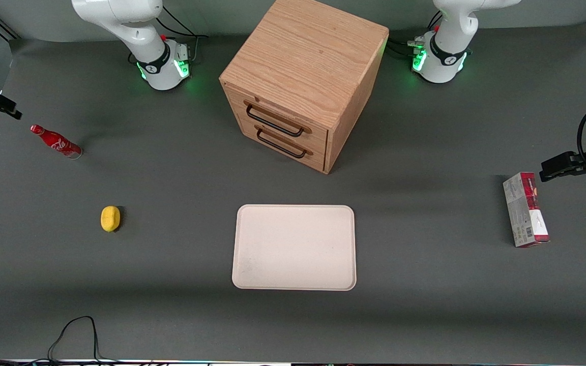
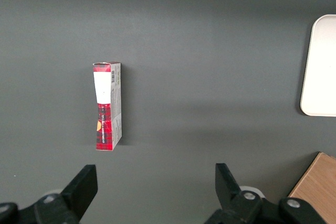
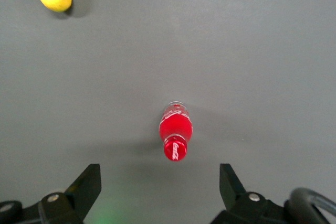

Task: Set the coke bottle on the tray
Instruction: 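Lower the open right gripper around the bottle and close it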

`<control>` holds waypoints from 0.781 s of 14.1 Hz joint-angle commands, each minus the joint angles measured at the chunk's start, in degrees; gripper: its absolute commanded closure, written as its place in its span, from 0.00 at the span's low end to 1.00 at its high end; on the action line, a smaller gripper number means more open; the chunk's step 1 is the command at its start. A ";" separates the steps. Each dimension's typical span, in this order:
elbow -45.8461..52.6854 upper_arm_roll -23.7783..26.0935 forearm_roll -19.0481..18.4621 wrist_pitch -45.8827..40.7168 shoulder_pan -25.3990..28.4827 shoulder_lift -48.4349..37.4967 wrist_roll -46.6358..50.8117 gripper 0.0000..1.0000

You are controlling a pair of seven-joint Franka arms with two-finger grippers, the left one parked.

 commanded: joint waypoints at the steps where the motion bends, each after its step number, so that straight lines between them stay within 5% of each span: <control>1: -3.72 -3.98 -1.23 6.93 0.62 1.67 -5.47 0.00; 5: -9.61 -8.57 -0.79 18.89 1.15 6.42 -9.71 0.00; 11: -10.94 -8.58 -0.53 21.10 3.69 9.06 -9.63 0.00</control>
